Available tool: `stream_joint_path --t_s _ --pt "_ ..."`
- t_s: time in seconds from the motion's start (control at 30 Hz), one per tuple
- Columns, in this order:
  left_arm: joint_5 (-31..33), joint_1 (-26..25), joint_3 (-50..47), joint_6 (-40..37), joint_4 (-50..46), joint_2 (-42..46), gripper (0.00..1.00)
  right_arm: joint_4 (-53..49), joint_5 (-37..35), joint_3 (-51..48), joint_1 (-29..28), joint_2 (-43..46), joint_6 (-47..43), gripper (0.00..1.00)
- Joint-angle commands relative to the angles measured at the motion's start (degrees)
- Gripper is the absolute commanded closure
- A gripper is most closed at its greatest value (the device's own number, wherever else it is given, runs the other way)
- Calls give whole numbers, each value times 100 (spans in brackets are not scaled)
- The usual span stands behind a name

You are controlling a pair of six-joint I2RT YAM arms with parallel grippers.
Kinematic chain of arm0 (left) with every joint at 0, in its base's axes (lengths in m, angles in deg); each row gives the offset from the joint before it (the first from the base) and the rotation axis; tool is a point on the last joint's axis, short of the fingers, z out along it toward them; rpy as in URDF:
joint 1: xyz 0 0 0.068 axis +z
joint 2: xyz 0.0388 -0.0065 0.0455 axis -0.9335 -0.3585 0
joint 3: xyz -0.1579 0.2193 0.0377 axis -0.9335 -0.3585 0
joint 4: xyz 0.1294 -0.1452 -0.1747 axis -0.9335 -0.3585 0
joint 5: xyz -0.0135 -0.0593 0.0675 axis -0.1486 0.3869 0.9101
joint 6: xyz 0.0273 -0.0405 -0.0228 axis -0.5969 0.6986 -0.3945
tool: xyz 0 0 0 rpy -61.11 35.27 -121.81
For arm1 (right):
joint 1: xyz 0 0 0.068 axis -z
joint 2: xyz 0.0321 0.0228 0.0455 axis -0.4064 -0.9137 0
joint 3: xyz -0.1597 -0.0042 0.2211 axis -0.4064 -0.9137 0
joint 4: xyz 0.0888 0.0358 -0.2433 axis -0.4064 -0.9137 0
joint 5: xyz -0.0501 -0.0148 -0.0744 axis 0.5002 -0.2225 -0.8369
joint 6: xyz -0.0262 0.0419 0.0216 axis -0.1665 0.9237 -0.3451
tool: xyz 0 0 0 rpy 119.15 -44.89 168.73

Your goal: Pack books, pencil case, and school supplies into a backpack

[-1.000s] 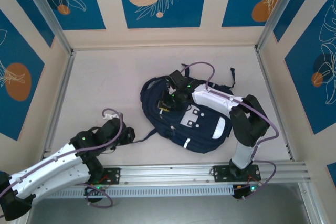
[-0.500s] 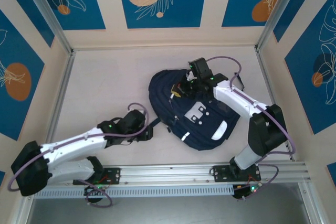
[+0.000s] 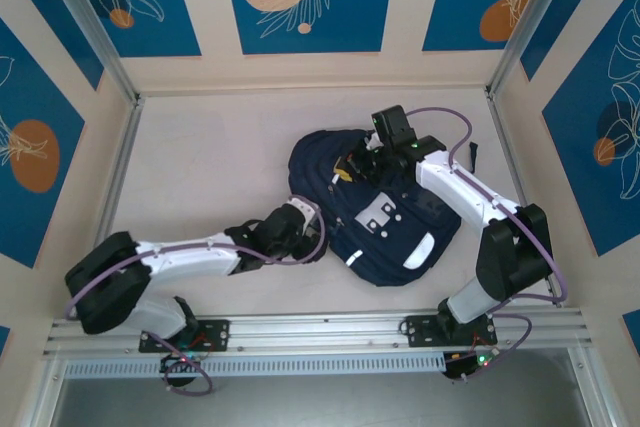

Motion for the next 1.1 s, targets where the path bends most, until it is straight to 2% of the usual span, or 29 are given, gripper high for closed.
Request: stream_joint_path --t_s 0.0,0.3,0.4,0.47,0.53,0.6,0.73,1.07 --pt "-175 -51 175 -403 476 -393 38 -98 136 179 109 211 181 100" --pt "-161 -46 -35 -586 1198 -979 43 5 230 42 118 238 338 100" --pt "-236 -42 157 -674 1262 -1347 48 86 234 -77 113 285 430 100" --pt "-168 -46 274 -702 1223 -1503 56 103 243 -123 117 316 460 100" --pt "-2 -51 281 -743 1221 -1521 69 89 236 -157 126 338 448 100" --pt "349 -46 252 -757 1077 -1429 81 86 234 -201 135 373 449 100" --pt "889 -39 119 -779 815 -1175 99 88 234 -313 142 435 377 100" --pt "1309 8 -175 -711 244 -253 100 -484 146 -458 58 400 -403 100"
